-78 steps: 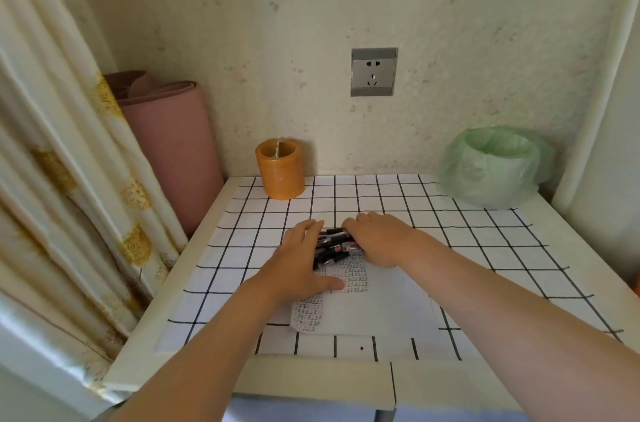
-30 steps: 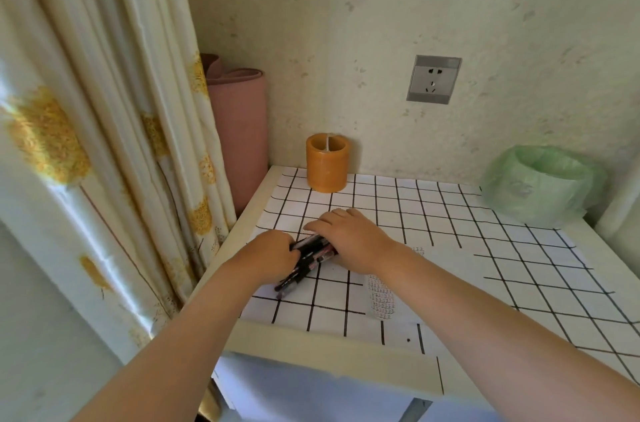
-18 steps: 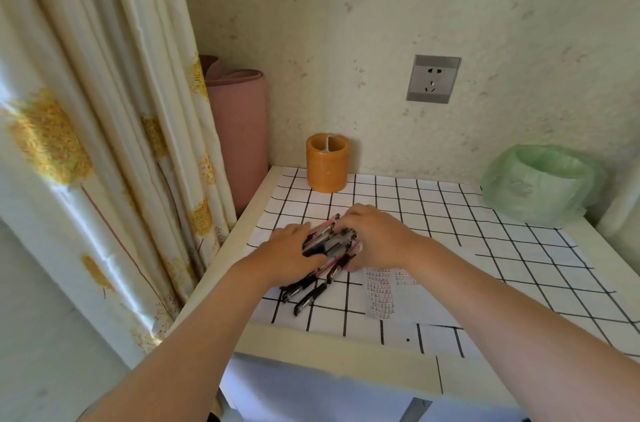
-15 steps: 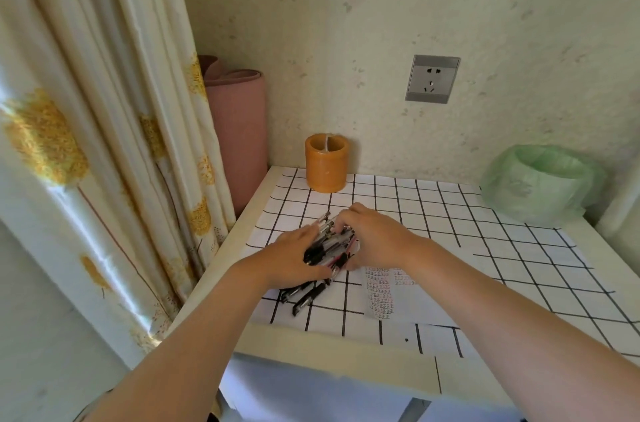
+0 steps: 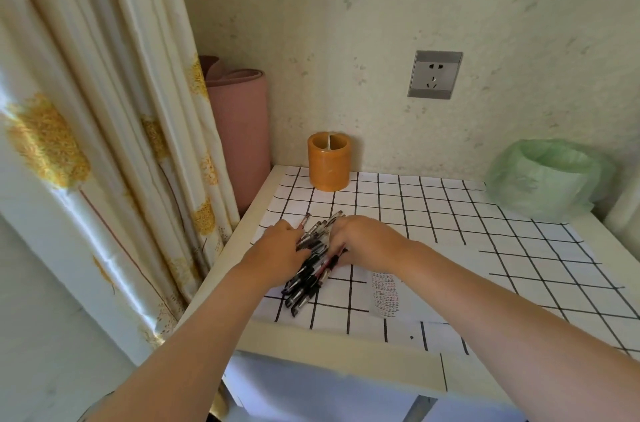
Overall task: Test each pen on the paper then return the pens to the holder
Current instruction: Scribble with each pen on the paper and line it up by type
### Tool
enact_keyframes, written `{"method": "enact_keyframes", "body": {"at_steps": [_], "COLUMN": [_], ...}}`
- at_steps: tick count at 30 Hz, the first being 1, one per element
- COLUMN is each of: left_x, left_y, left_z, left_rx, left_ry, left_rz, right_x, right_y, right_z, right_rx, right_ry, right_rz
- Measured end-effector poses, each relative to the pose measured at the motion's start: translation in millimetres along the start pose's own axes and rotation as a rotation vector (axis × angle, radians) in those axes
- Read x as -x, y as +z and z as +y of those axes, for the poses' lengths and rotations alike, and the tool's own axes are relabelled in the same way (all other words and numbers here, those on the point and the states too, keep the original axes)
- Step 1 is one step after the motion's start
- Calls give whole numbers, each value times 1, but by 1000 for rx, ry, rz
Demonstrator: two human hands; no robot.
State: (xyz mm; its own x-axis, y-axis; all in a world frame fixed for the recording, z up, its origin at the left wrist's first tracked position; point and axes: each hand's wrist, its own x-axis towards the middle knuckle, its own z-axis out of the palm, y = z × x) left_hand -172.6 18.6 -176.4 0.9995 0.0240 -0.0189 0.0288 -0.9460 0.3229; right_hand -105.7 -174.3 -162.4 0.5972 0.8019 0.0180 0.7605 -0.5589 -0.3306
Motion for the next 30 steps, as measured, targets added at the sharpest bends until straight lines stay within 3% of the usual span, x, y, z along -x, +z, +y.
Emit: {"method": "enact_keyframes", "body": {"at_steps": [4, 9, 14, 17, 30], "left_x": [0, 0, 3, 3, -6], "left_y": [6, 5, 4, 6, 7], "left_z": [4, 4, 10, 15, 3], "left_rx": [-42, -8, 25, -44, 132], "left_ry": [-24, -66, -4, -10, 15], "left_rz": [-101, -239, -201, -241, -201], "right_x": [2, 10, 7, -4, -33], "right_y": [-14, -34, -21, -12, -6], "right_z": [-1, 11, 26, 30, 17], "right_rx": [-33, -20, -49, -110, -311], "right_ry": [-13, 130, 449, 519, 415], "right_rz": [76, 225, 168, 99, 81]}}
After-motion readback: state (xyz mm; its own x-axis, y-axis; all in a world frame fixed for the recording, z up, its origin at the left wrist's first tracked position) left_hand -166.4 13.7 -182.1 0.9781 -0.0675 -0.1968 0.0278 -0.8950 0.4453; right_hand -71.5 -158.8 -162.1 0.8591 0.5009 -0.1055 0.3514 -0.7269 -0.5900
